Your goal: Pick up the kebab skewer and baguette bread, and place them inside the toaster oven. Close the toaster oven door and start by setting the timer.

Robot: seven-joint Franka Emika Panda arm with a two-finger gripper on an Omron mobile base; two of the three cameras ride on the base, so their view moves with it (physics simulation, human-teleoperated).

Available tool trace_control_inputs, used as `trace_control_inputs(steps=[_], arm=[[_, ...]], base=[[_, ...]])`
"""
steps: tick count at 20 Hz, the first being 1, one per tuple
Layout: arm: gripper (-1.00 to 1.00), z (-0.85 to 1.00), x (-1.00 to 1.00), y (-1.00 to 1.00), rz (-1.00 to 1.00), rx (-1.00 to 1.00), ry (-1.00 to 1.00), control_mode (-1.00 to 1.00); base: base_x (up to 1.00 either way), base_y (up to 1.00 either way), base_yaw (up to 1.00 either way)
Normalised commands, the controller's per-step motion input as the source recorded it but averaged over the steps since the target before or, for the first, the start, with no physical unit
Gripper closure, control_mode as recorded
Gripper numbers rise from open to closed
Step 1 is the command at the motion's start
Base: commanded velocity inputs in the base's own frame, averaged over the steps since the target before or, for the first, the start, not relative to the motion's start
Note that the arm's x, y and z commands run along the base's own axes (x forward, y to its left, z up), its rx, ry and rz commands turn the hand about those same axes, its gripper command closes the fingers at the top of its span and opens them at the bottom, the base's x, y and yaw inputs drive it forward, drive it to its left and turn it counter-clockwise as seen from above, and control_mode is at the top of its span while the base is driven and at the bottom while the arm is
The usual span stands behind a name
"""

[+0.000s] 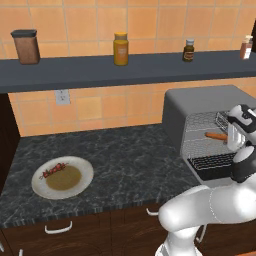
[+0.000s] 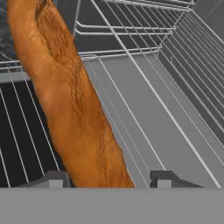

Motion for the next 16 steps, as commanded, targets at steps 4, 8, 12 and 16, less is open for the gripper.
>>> trace_control_inputs(steps=[4, 8, 12, 16], arm=[[-1.0, 0.0, -0.11, 0.0, 0.0, 0.0, 0.0, -1.0], [-1.0, 0.01, -0.22, 0.0, 0.0, 0.0, 0.0, -1.0], [-1.0, 0.37, -0.58, 0.04, 0.0, 0.0, 0.0, -1.0], [-1.0, 0.52, -0.76, 0.41, 0.0, 0.0, 0.0, -1.0]], base=[[0.0, 0.0, 0.0], [0.0, 0.0, 0.0], [0.0, 0.0, 0.0], [0.0, 0.0, 0.0]])
